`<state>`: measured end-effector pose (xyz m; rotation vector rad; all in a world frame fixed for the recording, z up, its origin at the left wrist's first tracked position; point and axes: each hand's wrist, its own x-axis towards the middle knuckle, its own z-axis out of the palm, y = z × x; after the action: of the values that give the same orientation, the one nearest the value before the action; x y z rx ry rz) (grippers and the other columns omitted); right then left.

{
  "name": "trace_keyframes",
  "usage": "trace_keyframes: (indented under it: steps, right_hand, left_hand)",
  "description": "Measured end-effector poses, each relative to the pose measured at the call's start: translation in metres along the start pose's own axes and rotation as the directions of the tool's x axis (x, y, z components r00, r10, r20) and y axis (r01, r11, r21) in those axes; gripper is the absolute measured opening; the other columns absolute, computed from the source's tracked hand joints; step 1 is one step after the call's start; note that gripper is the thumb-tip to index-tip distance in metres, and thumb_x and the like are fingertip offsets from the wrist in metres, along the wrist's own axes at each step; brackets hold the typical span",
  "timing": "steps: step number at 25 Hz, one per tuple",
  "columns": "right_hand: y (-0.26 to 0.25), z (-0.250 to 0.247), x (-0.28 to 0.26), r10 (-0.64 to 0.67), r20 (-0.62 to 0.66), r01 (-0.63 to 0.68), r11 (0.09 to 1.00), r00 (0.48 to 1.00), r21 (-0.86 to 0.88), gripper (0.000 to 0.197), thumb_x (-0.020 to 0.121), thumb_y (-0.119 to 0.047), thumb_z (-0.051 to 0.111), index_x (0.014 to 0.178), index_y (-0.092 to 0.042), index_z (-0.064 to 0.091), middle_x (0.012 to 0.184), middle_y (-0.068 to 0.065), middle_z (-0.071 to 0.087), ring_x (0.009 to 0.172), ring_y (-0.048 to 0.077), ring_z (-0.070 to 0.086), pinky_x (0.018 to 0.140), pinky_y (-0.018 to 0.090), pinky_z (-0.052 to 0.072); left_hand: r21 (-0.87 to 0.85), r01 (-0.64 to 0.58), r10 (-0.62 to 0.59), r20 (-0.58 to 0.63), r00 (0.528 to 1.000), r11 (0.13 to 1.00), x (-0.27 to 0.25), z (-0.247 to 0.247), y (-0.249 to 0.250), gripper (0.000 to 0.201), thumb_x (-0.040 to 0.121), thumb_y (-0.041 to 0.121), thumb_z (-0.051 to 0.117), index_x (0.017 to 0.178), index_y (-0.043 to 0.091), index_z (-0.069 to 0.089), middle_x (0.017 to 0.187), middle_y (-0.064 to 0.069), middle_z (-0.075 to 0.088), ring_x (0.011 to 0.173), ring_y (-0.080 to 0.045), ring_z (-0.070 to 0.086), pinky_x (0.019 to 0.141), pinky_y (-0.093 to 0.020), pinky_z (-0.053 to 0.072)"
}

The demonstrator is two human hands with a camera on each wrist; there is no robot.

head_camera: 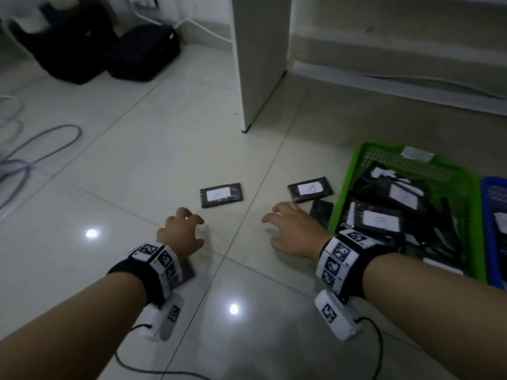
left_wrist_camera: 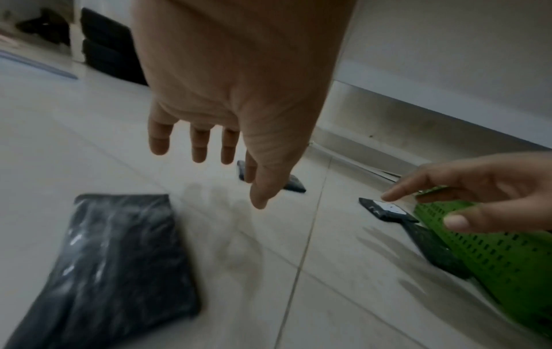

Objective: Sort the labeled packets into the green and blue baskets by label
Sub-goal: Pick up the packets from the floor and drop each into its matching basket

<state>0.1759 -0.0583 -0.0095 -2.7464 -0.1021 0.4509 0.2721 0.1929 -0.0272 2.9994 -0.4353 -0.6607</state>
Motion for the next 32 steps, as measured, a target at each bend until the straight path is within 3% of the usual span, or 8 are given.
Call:
trace_keyframes:
  steps: [9,14,18,20,23,25,29,32]
  right_hand:
    - [-0.070,0.046,0.083,-0.018,0.023,0.018,1.000,1.000,-0.015,0.054,0.084,-0.026,0.056,0.136,-0.022,0.045,0.140,0.011,0.036,0.132,0.029,0.030,0.107,0.039,0.034]
    - [-0.076,0.041,0.133,0.082,0.036,-0.080,0.995,0.996,-0.052,0.067,0.086,-0.017,0.053,0.147,-0.020,0.025,0.155,0.010,0.015,0.143,0.032,0.011,0.112,0.040,0.026]
    - [-0.069,0.040,0.157,0.127,0.073,-0.120,0.988,0.989,-0.094,0.078,0.088,-0.013,0.050,0.151,-0.022,0.005,0.160,0.007,0.002,0.145,0.032,0.007,0.115,0.044,0.025]
    - [-0.067,0.041,0.161,0.117,0.013,-0.114,0.985,0.993,-0.130,0.074,0.088,-0.013,0.050,0.151,-0.018,0.011,0.155,0.008,0.019,0.137,0.032,0.022,0.107,0.043,0.035]
    - [-0.066,0.047,0.155,0.123,-0.065,-0.132,0.978,0.990,-0.160,0.062,0.084,-0.025,0.064,0.139,-0.014,0.036,0.135,0.009,0.042,0.120,0.030,0.038,0.095,0.040,0.040]
    - [-0.065,0.049,0.146,0.187,-0.067,-0.195,0.971,0.980,-0.139,0.061,0.076,-0.035,0.072,0.127,-0.015,0.045,0.126,0.008,0.044,0.114,0.030,0.044,0.093,0.041,0.040]
    - [-0.053,0.038,0.123,0.314,0.035,-0.316,0.945,0.949,0.083,0.047,0.078,-0.031,0.069,0.117,-0.017,0.045,0.116,0.006,0.056,0.108,0.027,0.055,0.096,0.040,0.036]
    - [-0.032,0.017,0.102,0.327,0.068,-0.332,0.893,0.943,0.305,0.037,0.079,-0.025,0.070,0.110,-0.016,0.052,0.108,0.005,0.062,0.101,0.026,0.058,0.086,0.032,0.045]
  left_hand:
    - [-0.171,0.207,-0.214,-0.023,0.977,0.963,-0.018,0.052,-0.044,0.104,0.062,0.061,0.073,0.143,0.034,0.013,0.154,0.000,-0.002,0.144,-0.027,0.001,0.103,-0.058,0.030]
    - [-0.504,0.188,-0.263,-0.081,0.961,0.843,-0.016,0.048,-0.059,0.091,0.061,0.026,0.082,0.137,0.015,0.033,0.139,-0.011,0.020,0.126,-0.032,0.029,0.102,-0.032,0.033]
    - [-0.708,0.091,-0.196,-0.068,0.978,0.701,-0.008,0.036,-0.068,0.069,0.067,0.013,0.074,0.129,0.019,0.045,0.124,-0.008,0.040,0.107,-0.019,0.049,0.090,-0.022,0.039]
    - [-0.868,0.079,-0.159,0.000,0.987,0.490,-0.005,0.025,-0.066,0.051,0.077,0.009,0.067,0.125,0.019,0.052,0.116,-0.005,0.053,0.093,-0.010,0.055,0.084,-0.023,0.045]
    - [-0.966,0.225,-0.008,0.228,0.974,-0.129,-0.002,0.009,-0.055,0.031,0.091,0.006,0.041,0.118,0.010,0.055,0.105,-0.012,0.059,0.084,-0.017,0.057,0.070,-0.026,0.050]
    - [-0.885,0.300,0.132,0.271,0.954,-0.356,0.001,0.005,-0.049,0.035,0.090,0.008,0.031,0.117,0.003,0.053,0.103,-0.019,0.060,0.080,-0.024,0.059,0.066,-0.028,0.054]
    - [-0.920,0.295,0.171,0.258,0.951,-0.257,0.005,-0.002,-0.026,0.037,0.090,0.006,0.033,0.118,-0.005,0.055,0.099,-0.021,0.069,0.073,-0.022,0.067,0.057,-0.025,0.056]
    - [-0.963,0.213,0.139,0.191,0.972,-0.163,0.010,-0.004,-0.001,0.036,0.088,0.001,0.041,0.121,-0.008,0.053,0.116,-0.033,0.059,0.083,-0.028,0.061,0.059,-0.026,0.054]
